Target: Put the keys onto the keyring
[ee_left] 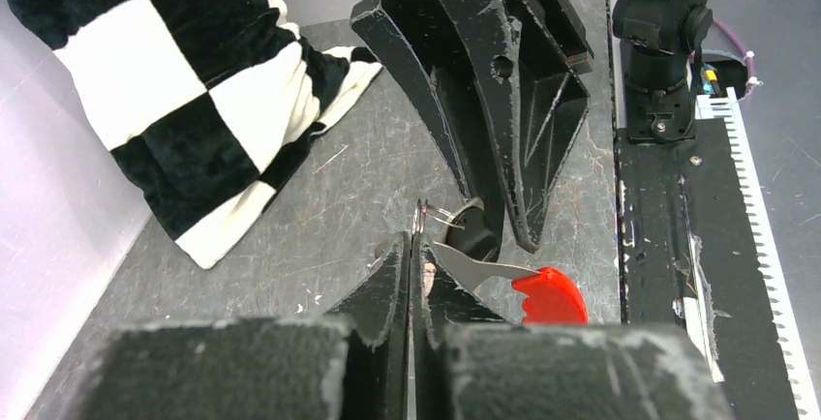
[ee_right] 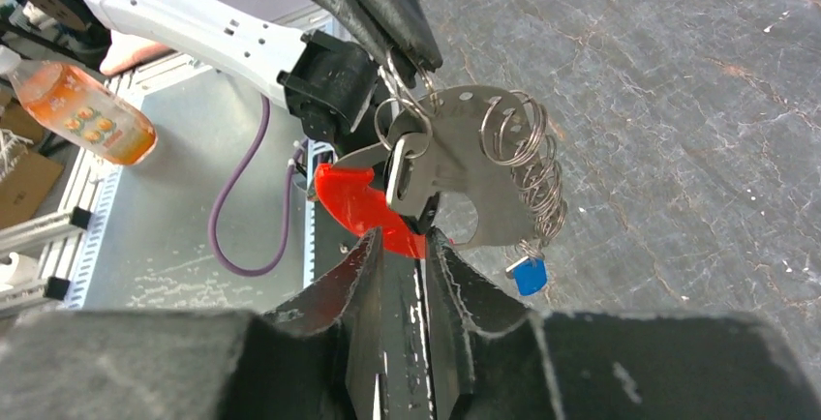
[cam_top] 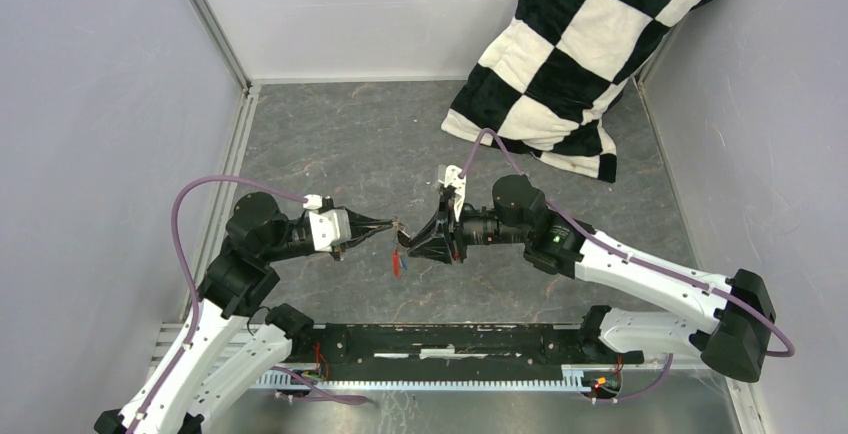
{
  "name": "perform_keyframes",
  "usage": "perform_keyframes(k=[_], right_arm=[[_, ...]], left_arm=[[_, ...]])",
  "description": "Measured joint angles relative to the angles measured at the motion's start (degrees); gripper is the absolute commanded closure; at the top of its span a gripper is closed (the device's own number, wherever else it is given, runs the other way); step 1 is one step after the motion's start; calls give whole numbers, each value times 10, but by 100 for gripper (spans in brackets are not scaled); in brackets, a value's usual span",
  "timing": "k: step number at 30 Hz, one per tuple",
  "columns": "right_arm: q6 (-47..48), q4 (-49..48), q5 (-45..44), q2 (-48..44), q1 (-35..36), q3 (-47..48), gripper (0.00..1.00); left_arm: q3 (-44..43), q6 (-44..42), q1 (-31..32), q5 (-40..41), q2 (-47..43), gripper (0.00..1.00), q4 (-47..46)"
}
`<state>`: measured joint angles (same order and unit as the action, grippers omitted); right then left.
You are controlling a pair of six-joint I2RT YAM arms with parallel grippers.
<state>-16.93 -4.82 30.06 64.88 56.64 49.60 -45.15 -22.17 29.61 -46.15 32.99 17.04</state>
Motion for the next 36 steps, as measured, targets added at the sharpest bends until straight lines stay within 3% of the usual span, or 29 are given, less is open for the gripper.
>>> perform_keyframes(k=[7, 11, 21, 26, 36], right_arm=[[38, 59, 8, 4, 0, 55, 41], [87, 98, -5, 3, -6, 120, 36], [188, 87, 40, 3, -17, 148, 44], [205, 68, 73, 16, -17, 148, 55], [209, 51, 101, 27, -17, 144, 59]], left_arm=[[0, 0, 0, -1, 0, 98, 0], [0, 0, 0, -7, -1, 98, 2], [-8, 0, 0, -44, -1, 98, 4], [-15, 1, 0, -57, -1, 98, 3], [-18, 1, 0, -68, -1, 98, 3]])
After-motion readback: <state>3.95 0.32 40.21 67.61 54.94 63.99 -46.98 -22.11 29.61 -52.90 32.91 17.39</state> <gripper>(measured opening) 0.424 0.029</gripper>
